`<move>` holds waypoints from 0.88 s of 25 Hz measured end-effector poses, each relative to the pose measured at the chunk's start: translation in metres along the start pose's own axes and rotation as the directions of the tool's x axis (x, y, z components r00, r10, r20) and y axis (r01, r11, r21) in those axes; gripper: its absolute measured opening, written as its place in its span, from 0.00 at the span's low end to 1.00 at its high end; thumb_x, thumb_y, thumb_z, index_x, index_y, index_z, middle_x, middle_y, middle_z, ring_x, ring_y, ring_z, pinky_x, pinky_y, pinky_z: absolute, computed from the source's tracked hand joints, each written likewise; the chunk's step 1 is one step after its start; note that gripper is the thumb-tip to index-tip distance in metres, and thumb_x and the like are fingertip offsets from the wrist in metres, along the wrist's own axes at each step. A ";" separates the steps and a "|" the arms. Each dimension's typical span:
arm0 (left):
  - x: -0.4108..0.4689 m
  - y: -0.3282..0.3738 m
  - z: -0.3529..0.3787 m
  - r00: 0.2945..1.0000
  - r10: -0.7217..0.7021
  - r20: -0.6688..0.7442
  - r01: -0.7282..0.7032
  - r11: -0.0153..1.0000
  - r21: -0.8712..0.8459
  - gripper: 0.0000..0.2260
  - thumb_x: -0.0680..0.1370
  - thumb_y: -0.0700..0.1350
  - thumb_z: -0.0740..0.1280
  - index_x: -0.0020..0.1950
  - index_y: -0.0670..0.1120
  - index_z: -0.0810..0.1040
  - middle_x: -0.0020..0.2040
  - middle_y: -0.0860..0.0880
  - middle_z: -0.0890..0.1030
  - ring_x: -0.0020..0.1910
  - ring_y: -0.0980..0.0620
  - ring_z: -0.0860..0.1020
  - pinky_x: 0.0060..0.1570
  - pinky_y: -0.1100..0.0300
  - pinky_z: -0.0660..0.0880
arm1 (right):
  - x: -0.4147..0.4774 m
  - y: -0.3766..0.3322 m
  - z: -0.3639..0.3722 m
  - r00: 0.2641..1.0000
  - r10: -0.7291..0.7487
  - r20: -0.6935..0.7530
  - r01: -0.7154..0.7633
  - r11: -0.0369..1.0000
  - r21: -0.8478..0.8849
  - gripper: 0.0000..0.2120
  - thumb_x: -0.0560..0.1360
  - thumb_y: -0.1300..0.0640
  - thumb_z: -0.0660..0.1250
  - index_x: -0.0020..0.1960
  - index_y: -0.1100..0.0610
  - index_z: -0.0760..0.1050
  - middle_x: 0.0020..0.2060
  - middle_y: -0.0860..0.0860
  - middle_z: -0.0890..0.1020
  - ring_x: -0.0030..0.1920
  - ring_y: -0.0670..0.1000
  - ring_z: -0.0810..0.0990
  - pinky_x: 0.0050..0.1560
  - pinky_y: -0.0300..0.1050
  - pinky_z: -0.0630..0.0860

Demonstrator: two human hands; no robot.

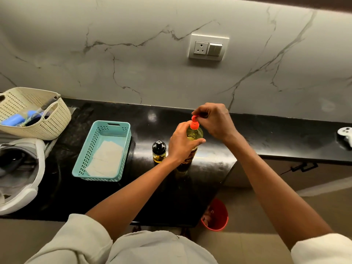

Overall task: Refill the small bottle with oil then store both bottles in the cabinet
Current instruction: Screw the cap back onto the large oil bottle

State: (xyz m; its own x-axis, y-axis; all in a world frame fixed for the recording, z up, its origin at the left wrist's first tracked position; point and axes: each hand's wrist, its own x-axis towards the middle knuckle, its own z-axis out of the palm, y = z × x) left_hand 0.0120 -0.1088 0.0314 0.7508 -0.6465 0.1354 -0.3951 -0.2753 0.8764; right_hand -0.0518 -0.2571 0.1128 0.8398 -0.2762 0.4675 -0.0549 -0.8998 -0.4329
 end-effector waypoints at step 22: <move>0.001 0.007 -0.009 1.000 -0.003 0.024 0.003 1.000 0.004 0.35 0.70 0.56 0.83 0.75 0.53 0.76 0.68 0.54 0.80 0.64 0.52 0.81 0.59 0.52 0.82 | -0.035 0.007 0.003 0.974 -0.214 0.077 0.227 0.947 -0.228 0.16 0.80 0.59 0.75 0.67 0.61 0.83 0.57 0.60 0.86 0.53 0.60 0.87 0.48 0.57 0.87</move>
State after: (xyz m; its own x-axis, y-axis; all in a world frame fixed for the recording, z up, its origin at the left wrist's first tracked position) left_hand 0.0143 -0.1048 0.0415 0.7392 -0.6624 0.1219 -0.3954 -0.2803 0.8747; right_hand -0.0801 -0.2528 0.0912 0.8713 -0.0499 0.4882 0.0152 -0.9916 -0.1284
